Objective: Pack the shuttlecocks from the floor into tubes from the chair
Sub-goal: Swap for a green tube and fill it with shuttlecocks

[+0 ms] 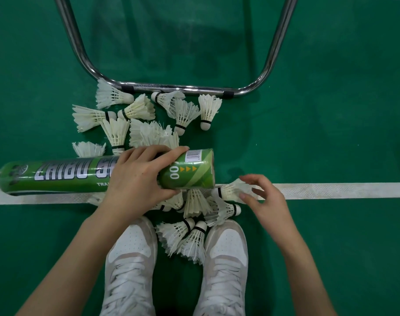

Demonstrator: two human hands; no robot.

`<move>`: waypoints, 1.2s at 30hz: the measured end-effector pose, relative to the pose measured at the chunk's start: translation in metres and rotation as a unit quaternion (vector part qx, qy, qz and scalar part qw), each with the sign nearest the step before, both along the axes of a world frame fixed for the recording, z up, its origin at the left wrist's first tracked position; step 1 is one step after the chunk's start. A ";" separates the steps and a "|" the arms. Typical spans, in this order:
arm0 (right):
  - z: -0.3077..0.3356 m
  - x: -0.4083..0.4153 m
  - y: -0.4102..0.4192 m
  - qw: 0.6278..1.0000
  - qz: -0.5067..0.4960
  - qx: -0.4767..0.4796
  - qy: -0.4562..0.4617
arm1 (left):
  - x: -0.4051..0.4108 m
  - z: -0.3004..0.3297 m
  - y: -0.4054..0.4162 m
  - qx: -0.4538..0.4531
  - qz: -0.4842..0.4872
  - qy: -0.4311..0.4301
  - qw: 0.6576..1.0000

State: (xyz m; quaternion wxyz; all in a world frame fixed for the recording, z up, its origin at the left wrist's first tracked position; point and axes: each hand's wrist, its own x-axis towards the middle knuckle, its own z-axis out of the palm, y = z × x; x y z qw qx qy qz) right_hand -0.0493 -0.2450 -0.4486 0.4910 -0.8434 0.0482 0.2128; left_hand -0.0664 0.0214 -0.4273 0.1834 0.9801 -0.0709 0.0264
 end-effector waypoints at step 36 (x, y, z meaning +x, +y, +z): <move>0.061 -0.001 0.057 0.973 -0.161 0.162 -0.021 | -0.001 -0.004 0.002 0.006 0.021 0.000 1.000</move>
